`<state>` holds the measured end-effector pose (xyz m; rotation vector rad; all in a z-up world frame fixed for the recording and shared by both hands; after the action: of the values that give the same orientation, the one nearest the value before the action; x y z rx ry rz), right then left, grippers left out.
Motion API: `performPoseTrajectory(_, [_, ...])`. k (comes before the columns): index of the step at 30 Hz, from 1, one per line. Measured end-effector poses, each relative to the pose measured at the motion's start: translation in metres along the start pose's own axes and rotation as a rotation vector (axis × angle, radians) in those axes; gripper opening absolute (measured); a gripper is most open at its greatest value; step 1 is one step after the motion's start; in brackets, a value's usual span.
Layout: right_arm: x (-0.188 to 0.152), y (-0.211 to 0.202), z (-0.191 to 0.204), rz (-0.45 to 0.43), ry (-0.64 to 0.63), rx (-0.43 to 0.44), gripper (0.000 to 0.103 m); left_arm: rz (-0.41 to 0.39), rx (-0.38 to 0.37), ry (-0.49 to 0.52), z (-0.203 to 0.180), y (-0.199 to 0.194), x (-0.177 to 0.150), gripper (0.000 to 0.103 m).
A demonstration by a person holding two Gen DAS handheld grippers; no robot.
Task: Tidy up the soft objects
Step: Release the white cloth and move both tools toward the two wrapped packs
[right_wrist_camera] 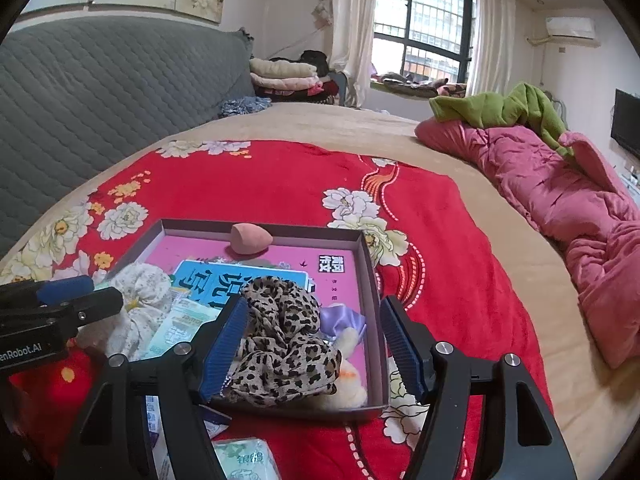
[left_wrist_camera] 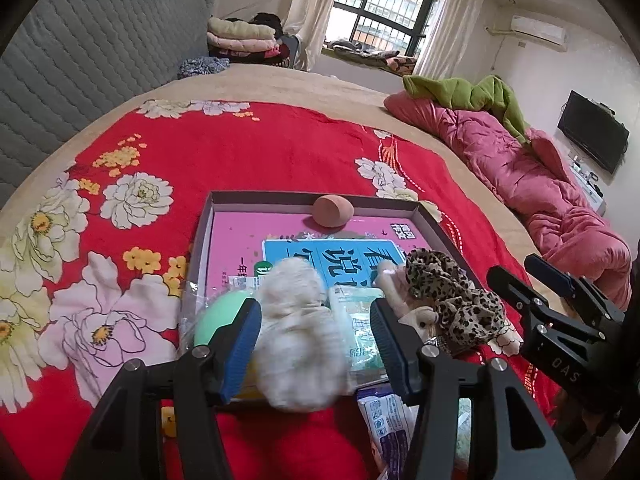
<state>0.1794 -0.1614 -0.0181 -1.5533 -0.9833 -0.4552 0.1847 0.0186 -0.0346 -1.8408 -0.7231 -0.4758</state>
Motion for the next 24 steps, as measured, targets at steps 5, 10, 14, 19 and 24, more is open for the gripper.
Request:
performPoseTrajectory(5, [0.002,-0.009,-0.003,-0.014,0.003,-0.002,0.070,-0.018,0.006,0.006,-0.003,-0.011,0.001,0.056])
performPoseTrajectory(10, [0.002,-0.021,-0.007,-0.028,0.006,0.000,0.071,-0.029,0.019,0.014,-0.006,-0.021,-0.003,0.057])
performPoseTrajectory(14, [0.004,-0.031,-0.010,-0.048,0.015,0.009,0.071,-0.038,0.027,0.013,-0.009,-0.030,-0.004,0.057])
performPoseTrajectory(19, [0.004,-0.044,-0.010,-0.060,0.006,0.020,0.074,-0.044,0.042,0.019,-0.012,-0.043,-0.008,0.066])
performPoseTrajectory(24, [0.000,-0.056,-0.010,-0.064,0.006,0.039,0.074,-0.038,0.047,0.023,-0.015,-0.054,-0.012,0.066])
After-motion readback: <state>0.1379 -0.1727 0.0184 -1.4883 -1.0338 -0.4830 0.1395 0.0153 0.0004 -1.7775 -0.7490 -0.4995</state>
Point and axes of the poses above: each gripper's, at about its wrist camera, not at the fingertips, and y roughly the way its jaws point, z to its left, x to its top, the point moved 5 cm from there along y, roughly the way its jaws point, and after that the axes turned 11 degrees about -y, right-handed, at the moved point
